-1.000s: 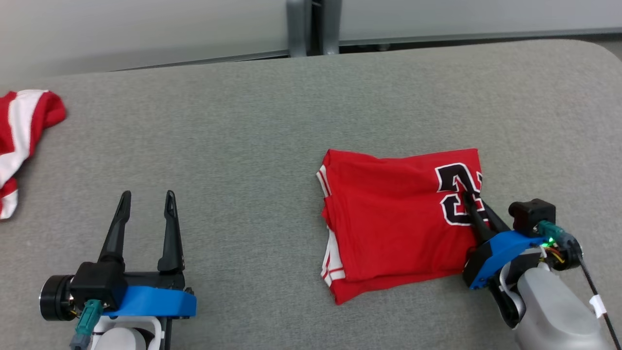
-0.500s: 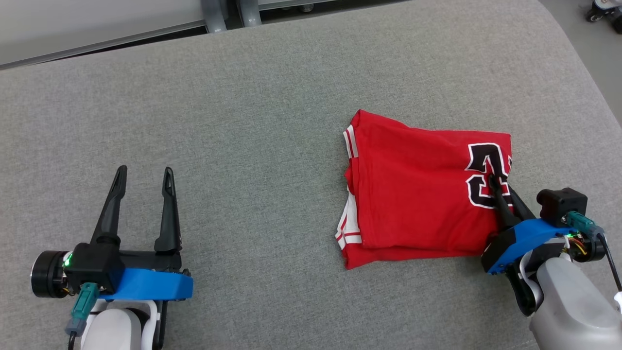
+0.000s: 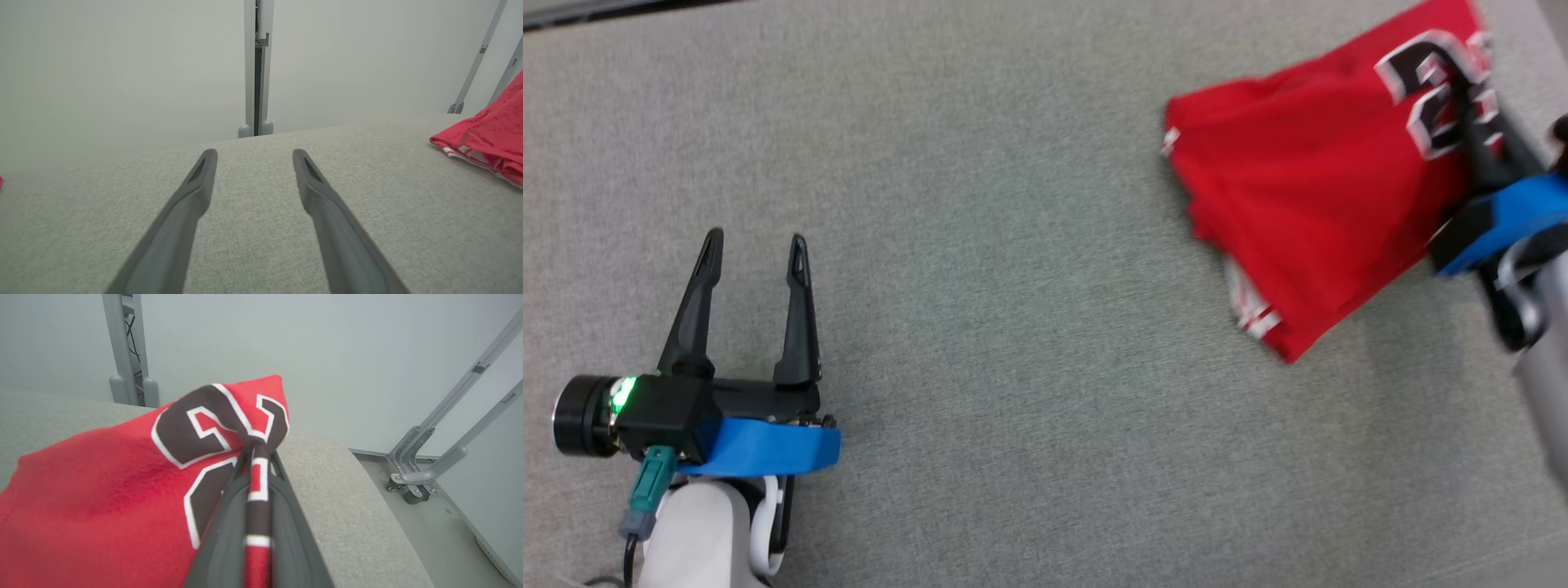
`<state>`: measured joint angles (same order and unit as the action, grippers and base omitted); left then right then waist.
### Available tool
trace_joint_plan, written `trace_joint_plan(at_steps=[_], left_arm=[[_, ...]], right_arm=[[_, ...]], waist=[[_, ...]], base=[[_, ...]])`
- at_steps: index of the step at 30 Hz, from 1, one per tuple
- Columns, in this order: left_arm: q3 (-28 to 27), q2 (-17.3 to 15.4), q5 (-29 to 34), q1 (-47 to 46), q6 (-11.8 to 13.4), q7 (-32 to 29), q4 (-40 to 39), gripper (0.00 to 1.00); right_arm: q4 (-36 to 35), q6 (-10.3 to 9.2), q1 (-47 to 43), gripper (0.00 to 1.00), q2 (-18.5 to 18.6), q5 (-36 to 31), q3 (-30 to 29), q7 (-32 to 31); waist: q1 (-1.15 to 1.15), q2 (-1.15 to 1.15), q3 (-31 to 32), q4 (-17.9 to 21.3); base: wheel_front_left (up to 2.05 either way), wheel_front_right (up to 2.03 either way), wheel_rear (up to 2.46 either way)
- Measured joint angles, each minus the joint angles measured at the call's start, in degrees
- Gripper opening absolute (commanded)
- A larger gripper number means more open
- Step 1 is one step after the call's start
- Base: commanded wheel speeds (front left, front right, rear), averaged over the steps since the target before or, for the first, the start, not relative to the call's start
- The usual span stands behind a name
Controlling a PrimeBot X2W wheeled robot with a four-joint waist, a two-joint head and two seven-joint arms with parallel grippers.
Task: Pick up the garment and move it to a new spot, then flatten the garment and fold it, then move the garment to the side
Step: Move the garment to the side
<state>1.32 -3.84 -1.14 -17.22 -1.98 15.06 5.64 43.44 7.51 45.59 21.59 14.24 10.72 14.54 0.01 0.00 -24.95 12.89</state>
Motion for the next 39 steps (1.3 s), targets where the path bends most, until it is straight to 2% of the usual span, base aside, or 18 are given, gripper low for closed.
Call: trace_joint_plan(at_steps=[9, 13, 18, 19, 20, 21, 27, 31, 35, 39], left_arm=[[1.9, -0.2, 0.8, -4.6, -0.5, 0.0, -1.2, 1.00], [2.5, -0.3, 1.2, -6.1, -0.5, 0.0, -1.9, 1.00], [3.0, -0.3, 1.2, -6.8, -0.2, 0.0, -2.5, 1.00], [3.0, -0.3, 1.2, -7.1, -0.2, 0.0, -2.6, 1.00], [3.1, -0.3, 1.2, -7.1, -0.2, 0.0, -2.6, 1.00], [3.2, -0.3, 1.2, -7.2, -0.1, 0.0, -2.7, 1.00], [3.2, -0.3, 1.0, -7.2, 0.3, 0.0, -2.4, 1.00], [3.2, -0.4, 0.7, -6.8, 0.5, 0.0, -2.1, 1.00], [3.0, -0.3, 0.1, -5.7, 0.8, 0.0, -2.0, 1.00], [2.5, -0.2, -0.7, -3.6, 1.1, 0.0, -1.5, 1.00]], right_arm=[[3.5, 0.00, 11.0, 0.00, 12.2, -1.4, -2.8, -2.8], [6.6, 0.00, 14.4, 0.00, 15.2, -0.9, -3.7, -3.4], [10.9, 0.00, 17.3, 0.00, 16.8, -1.0, -4.5, -4.0], [12.1, 0.00, 17.5, 0.25, 16.9, -1.1, -4.7, -4.4], [13.2, 0.00, 17.6, 0.55, 16.9, -1.2, -5.0, -4.5], [14.1, 0.00, 17.7, 1.00, 16.9, -1.2, -5.3, -4.4], [16.8, 0.00, 18.0, 1.00, 16.2, -1.8, -6.6, -1.3], [16.2, 0.00, 16.9, 1.00, 14.9, -2.0, -7.7, 0.2], [10.6, 0.00, 13.3, 1.00, 13.9, -2.1, -9.2, 0.4], [2.6, 0.00, 7.4, 1.00, 10.7, -3.1, -10.3, 0.5]], waist=[[0.00, 0.00, -5.8, -2.7], [0.00, 0.00, -8.1, -3.8], [0.00, 0.00, -10.1, -4.8], [0.00, 0.00, -10.3, -4.9], [0.00, 0.00, -10.5, -5.0], [0.00, 0.00, -10.6, -5.1], [0.00, 0.00, -9.5, -5.2], [0.00, 0.00, -7.7, -5.1], [0.00, 0.00, -5.1, -5.3], [-0.01, 0.00, -1.9, -5.6]], base=[[0.00, 0.00, 0.00], [0.00, 0.00, 0.00], [0.00, 0.00, 0.00], [0.00, 0.00, 0.00], [0.00, 0.00, 0.00], [0.00, 0.00, 0.00], [0.00, 0.00, 0.00], [0.00, 0.00, 0.00], [0.00, 0.00, 0.00], [0.00, 0.00, 0.00]])
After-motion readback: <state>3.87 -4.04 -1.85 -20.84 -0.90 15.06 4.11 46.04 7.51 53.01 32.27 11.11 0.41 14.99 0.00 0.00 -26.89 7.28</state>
